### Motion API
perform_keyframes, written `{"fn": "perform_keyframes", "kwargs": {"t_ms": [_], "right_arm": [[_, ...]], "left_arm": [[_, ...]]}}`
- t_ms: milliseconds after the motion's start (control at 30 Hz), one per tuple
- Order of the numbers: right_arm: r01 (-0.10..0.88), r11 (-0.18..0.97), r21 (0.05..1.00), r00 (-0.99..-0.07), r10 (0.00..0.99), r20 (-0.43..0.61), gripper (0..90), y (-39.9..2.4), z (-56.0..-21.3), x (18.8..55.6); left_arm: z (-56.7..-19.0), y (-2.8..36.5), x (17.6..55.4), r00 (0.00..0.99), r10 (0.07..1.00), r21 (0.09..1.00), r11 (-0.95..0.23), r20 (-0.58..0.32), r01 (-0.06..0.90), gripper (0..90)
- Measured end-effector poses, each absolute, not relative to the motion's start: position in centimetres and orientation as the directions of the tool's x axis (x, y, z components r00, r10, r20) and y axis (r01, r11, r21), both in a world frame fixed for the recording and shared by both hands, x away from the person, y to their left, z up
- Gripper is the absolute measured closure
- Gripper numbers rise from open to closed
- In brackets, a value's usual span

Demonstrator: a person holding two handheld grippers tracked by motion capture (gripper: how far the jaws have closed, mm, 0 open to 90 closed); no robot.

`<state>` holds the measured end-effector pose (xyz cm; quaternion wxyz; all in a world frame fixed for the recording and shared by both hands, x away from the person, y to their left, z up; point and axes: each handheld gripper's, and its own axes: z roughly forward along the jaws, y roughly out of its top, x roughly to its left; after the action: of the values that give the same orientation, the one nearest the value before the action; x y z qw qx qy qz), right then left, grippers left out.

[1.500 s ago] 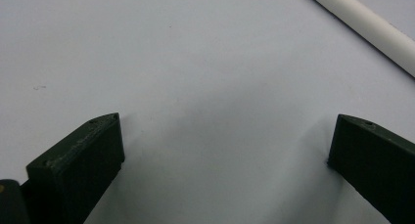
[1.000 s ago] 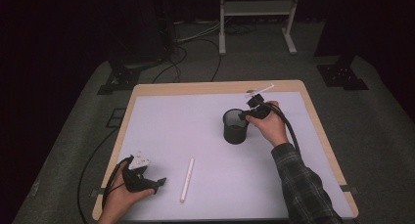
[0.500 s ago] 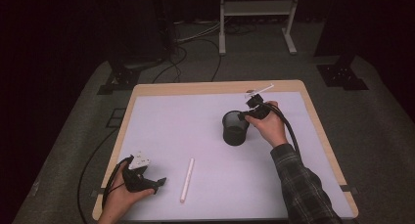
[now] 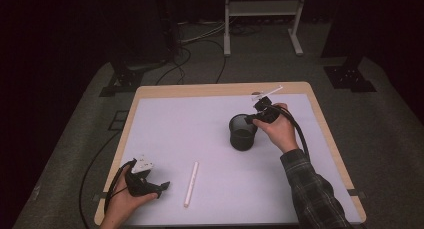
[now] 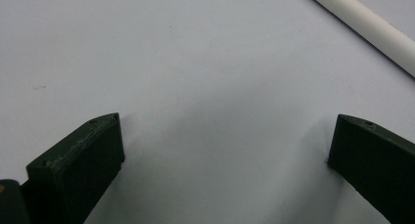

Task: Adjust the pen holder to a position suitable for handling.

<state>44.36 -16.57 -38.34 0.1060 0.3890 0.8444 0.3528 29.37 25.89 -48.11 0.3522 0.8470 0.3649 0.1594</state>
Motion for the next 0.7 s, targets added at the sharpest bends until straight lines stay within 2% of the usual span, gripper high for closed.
{"fn": "perform_keyframes", "kwargs": {"t_ms": [700], "right_arm": [[0.544,0.492,0.68,-0.73,0.677,0.094,80.8,-17.3,-37.0,40.5]], "left_arm": [[-48.1,25.9,29.4,0.682,0.731,0.715,-0.484,0.014,0.505,0.0]]}}
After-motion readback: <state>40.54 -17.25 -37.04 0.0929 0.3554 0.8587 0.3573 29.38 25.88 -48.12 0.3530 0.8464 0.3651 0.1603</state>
